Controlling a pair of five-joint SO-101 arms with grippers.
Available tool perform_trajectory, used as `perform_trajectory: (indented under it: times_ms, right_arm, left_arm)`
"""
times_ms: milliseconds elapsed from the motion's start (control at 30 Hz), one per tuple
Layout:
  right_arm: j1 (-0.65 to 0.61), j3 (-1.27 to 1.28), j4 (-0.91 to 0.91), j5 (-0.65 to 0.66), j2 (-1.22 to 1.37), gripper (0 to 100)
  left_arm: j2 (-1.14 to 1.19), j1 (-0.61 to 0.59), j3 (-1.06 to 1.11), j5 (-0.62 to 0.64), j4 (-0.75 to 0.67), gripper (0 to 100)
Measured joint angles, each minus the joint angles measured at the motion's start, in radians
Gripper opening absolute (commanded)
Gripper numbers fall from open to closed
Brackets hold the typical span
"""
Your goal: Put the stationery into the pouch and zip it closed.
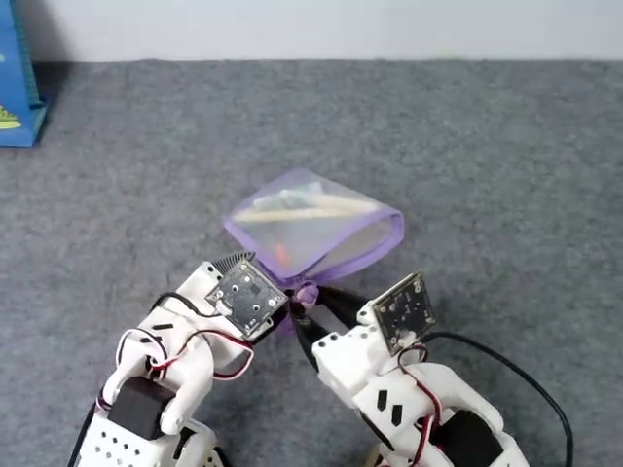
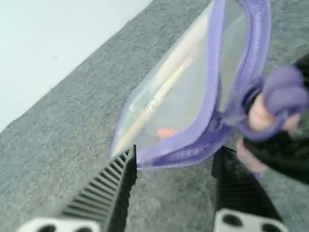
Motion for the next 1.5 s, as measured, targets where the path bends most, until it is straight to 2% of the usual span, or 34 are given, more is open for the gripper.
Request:
perform_trajectory:
  times_ms: [133, 333, 567, 833, 1067, 1167, 1367, 1500]
  right_arm:
    - [-0.02, -0.017, 0.023, 0.0, -0.003, 0.8]
    - [-0.023, -0.051, 0.057, 0.0, -0.003, 0.8]
    - [-0.031, -0.074, 0.083, 0.0, -0.003, 0.8]
    - [-0.031, -0.083, 0.083, 0.0, -0.015, 0.8]
    - [-0.031, -0.084, 0.083, -0.009, -0.025, 0.8]
    - [-0.031, -0.084, 0.083, -0.021, -0.025, 0.8]
    - [-0.023, -0.084, 0.034, -0.063, -0.005, 0.8]
    - [0.08, -0.081, -0.032, -0.086, -0.003, 0.8]
  left_arm:
    - [-0.003, 0.018, 0.031, 0.0, -0.023, 25]
    - [-0.005, 0.069, 0.126, 0.064, -0.149, 25]
    - [-0.005, 0.1, 0.132, 0.072, -0.169, 25]
    - [-0.003, 0.109, 0.141, 0.109, -0.219, 11]
    - [-0.005, 0.155, 0.16, 0.109, -0.232, 9]
    - [-0.005, 0.164, 0.161, 0.109, -0.232, 1]
    - [-0.005, 0.167, 0.16, 0.109, -0.232, 1]
    - [-0.017, 0.172, 0.16, 0.109, -0.212, 1]
